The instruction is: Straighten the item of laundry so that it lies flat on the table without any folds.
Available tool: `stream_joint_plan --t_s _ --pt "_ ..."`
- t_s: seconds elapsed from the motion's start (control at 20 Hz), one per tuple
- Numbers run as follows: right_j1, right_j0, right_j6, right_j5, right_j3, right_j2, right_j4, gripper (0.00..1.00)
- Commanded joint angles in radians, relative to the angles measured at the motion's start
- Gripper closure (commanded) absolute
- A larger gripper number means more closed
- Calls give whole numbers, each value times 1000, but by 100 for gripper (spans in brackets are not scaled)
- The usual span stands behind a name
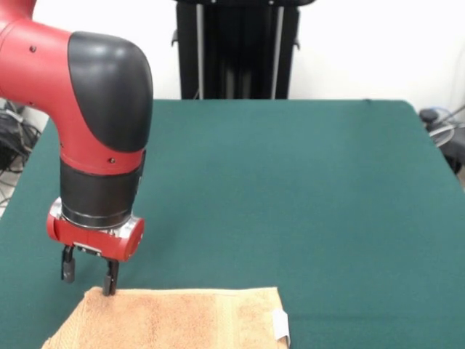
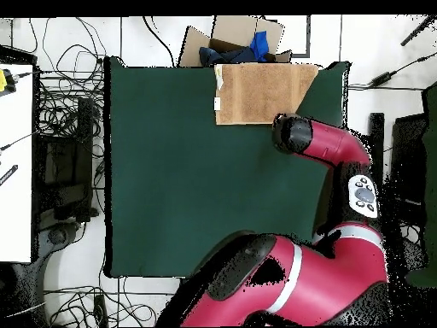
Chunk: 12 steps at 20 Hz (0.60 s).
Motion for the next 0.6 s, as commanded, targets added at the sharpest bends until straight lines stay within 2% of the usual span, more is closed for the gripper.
stream_joint_plan --t_s 0.05,0.6 --pt "39 -1 75 -49 124 88 -28 0" --pt "76 -18 55 -85 108 98 -36 0"
